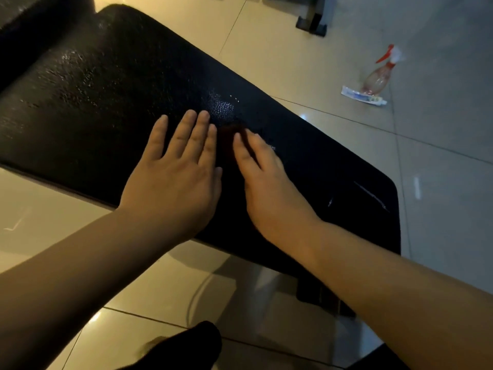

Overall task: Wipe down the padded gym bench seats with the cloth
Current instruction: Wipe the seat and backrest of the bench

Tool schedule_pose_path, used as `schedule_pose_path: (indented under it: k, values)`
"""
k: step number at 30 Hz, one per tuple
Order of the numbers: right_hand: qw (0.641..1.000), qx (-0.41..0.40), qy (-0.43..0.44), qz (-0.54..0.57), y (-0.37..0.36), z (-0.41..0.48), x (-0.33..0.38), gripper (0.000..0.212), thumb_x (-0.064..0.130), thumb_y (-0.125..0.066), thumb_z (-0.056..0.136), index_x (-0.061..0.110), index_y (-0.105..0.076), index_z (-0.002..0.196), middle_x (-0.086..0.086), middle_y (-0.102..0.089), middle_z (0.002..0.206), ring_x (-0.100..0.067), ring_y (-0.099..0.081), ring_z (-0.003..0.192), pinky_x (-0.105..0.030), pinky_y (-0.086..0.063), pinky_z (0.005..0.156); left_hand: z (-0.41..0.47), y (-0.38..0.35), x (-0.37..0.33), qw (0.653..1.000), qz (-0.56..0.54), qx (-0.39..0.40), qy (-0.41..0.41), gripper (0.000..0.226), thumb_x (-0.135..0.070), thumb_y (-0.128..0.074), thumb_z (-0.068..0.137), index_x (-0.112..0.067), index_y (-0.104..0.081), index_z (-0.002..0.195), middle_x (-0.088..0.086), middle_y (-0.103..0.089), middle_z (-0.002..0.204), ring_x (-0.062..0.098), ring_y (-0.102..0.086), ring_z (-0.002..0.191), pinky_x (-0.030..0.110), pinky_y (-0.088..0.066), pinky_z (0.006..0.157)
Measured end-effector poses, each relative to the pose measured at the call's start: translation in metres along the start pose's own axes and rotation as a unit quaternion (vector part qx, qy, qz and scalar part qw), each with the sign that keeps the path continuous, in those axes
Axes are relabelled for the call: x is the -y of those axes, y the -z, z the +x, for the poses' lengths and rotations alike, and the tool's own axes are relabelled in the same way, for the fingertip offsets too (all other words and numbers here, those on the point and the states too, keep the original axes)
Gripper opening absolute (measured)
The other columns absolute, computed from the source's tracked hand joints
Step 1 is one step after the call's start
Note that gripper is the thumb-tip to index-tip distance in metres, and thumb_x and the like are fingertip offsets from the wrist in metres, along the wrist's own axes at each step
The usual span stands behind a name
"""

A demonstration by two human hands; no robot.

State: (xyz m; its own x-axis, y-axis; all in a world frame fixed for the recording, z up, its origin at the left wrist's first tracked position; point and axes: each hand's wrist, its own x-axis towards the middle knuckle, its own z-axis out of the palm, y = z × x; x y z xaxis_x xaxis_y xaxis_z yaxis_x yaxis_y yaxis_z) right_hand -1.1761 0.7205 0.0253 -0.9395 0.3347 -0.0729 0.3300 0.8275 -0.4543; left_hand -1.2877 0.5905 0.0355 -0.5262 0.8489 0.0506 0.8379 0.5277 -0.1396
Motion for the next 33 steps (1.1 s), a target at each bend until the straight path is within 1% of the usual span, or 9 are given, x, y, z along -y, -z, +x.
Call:
schedule_pose_path:
  k: [5,9,12,15,19,22,23,27,33]
  values:
    - [0.998,-0.022,-0.046,0.025,-0.010,-0.019,0.011,0.077,0.010,-0.046,0.104,0.028,0.003,0.161,0.015,0.008,0.163,-0.018,-0.001,0.155,-0.041,-0.029,0.123,-0.004,-0.002,0.009,0.998,-0.028,-0.025,-0.040,0.068,-0.042,-0.005,0.101,-0.004,-0.017,0.156,0.017,-0.010,0.164,0.031,-0.004,0.153,0.055,-0.009,0.122]
    - [1.000,0.007,-0.002,-0.005,-0.014,-0.014,0.014,0.076,0.011,-0.047,0.102,0.021,-0.001,0.161,0.004,0.009,0.167,-0.022,0.005,0.156,-0.046,-0.026,0.123,-0.002,-0.003,0.013,0.997,-0.042,-0.044,-0.045,0.066,-0.040,-0.012,0.101,-0.001,-0.023,0.154,0.019,-0.015,0.162,0.031,-0.009,0.153,0.056,-0.012,0.121]
    - [0.999,0.016,0.032,-0.008,0.003,0.013,-0.001,0.071,0.026,-0.036,0.099,0.016,-0.004,0.161,-0.001,0.003,0.167,-0.025,0.002,0.155,-0.051,-0.027,0.122,0.006,-0.005,0.021,0.996,-0.054,-0.038,-0.054,0.067,-0.040,-0.019,0.100,0.000,-0.027,0.153,0.020,-0.020,0.161,0.030,-0.014,0.152,0.056,-0.016,0.120]
    - [0.998,0.049,0.051,0.001,0.014,0.016,-0.021,0.081,0.036,-0.033,0.089,0.020,0.001,0.161,0.010,0.009,0.165,-0.017,0.008,0.153,-0.040,-0.015,0.124,0.014,-0.012,0.022,0.996,-0.035,-0.051,-0.061,0.068,-0.040,-0.024,0.099,0.002,-0.030,0.151,0.021,-0.023,0.160,0.032,-0.017,0.151,0.058,-0.016,0.120]
    - [0.994,0.062,0.091,-0.018,0.002,-0.022,-0.045,0.081,0.038,-0.036,0.093,0.025,0.006,0.160,0.014,0.019,0.164,-0.006,0.021,0.150,-0.032,-0.005,0.120,0.016,-0.026,0.012,0.994,-0.017,-0.094,-0.050,0.065,-0.035,-0.025,0.099,0.004,-0.028,0.152,0.024,-0.021,0.161,0.034,-0.015,0.152,0.061,-0.013,0.119]
    - [0.985,0.078,0.151,-0.013,0.002,-0.009,-0.057,0.067,0.034,-0.036,0.105,0.035,0.005,0.159,0.034,0.029,0.155,0.012,0.030,0.140,-0.006,0.005,0.113,0.013,-0.031,0.008,0.993,-0.018,-0.111,-0.024,0.063,-0.033,-0.027,0.100,0.002,-0.029,0.152,0.021,-0.022,0.161,0.033,-0.016,0.152,0.061,-0.013,0.119]
    - [0.984,0.076,0.163,-0.002,0.006,0.003,-0.063,0.062,0.035,-0.033,0.107,0.037,0.000,0.159,0.034,0.024,0.157,0.011,0.025,0.143,-0.007,0.006,0.114,0.014,-0.029,0.004,0.994,-0.016,-0.107,-0.008,0.063,-0.034,-0.025,0.100,0.001,-0.028,0.153,0.021,-0.021,0.162,0.032,-0.016,0.152,0.061,-0.012,0.119]
    - [0.990,0.001,0.139,0.009,0.015,0.029,-0.083,0.071,0.047,-0.029,0.096,0.023,-0.015,0.161,0.005,-0.009,0.167,-0.019,-0.005,0.153,-0.044,-0.014,0.125,0.017,-0.020,-0.024,0.996,0.005,-0.062,0.063,0.067,-0.042,-0.016,0.102,-0.002,-0.021,0.155,0.019,-0.017,0.163,0.034,-0.009,0.153,0.061,-0.006,0.120]
    - [0.945,0.079,0.315,-0.033,0.008,-0.003,-0.119,0.073,0.025,-0.053,0.098,0.025,-0.013,0.160,-0.002,-0.011,0.168,-0.019,-0.005,0.156,-0.051,-0.021,0.124,0.017,-0.015,-0.037,0.994,0.027,-0.049,0.091,0.064,-0.039,-0.016,0.103,-0.003,-0.018,0.156,0.017,-0.015,0.164,0.033,-0.009,0.153,0.057,-0.009,0.122]
